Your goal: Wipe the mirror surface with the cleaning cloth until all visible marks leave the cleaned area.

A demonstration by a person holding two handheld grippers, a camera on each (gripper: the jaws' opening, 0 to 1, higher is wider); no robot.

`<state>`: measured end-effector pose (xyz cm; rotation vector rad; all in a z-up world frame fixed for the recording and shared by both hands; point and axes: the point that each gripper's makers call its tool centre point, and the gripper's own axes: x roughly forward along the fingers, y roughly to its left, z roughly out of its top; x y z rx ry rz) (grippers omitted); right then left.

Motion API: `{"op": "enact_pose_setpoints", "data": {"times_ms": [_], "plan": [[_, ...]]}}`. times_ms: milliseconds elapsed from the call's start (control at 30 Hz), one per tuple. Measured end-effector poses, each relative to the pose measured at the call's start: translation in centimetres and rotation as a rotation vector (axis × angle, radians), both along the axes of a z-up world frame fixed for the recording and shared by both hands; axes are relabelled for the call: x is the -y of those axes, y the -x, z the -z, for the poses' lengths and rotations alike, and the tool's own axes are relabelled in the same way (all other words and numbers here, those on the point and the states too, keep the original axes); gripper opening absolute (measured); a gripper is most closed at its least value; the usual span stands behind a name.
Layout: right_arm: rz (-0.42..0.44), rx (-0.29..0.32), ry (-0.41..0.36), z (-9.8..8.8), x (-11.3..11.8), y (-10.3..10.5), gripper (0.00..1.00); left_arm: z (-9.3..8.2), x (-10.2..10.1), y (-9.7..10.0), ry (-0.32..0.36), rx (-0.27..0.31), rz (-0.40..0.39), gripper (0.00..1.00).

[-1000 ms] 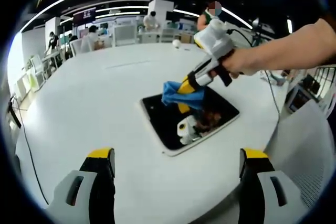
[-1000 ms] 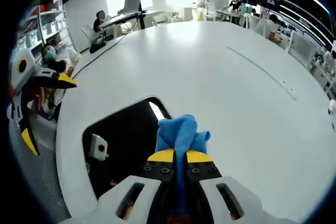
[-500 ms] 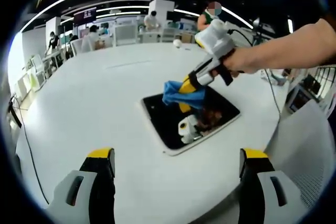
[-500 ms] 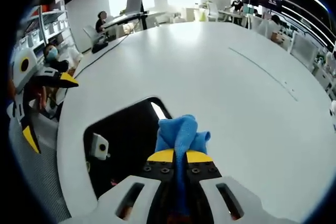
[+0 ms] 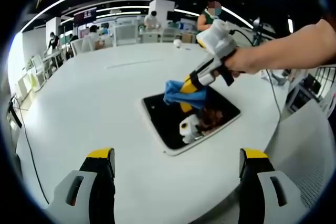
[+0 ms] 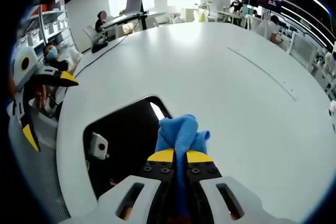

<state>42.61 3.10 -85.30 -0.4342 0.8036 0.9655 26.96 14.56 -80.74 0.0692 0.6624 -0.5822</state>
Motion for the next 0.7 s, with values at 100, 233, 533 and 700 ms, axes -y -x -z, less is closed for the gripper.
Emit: {"op": "enact_pose_setpoints", "data": {"times_ms": [100, 233, 533, 700], "plan": [[0.002, -0.001, 0.001, 0.0, 0.1, -0.1, 0.01, 0.0, 0.0, 0.0, -0.001, 0.0, 0.002, 0.99], [0.005, -0.005, 0.004, -0.1, 0.4, -0.1, 0.01, -0.1, 0.1, 0.1, -0.001, 0.0, 0.006, 0.99], [0.01, -0.009, 0.006, -0.1, 0.7, -0.1, 0.01, -0.1, 0.1, 0.1, -0.002, 0.001, 0.008, 0.99], [0.013, -0.009, 0.009, -0.1, 1.2, -0.1, 0.01, -0.1, 0.1, 0.1, -0.002, 0.001, 0.008, 0.99]]}}
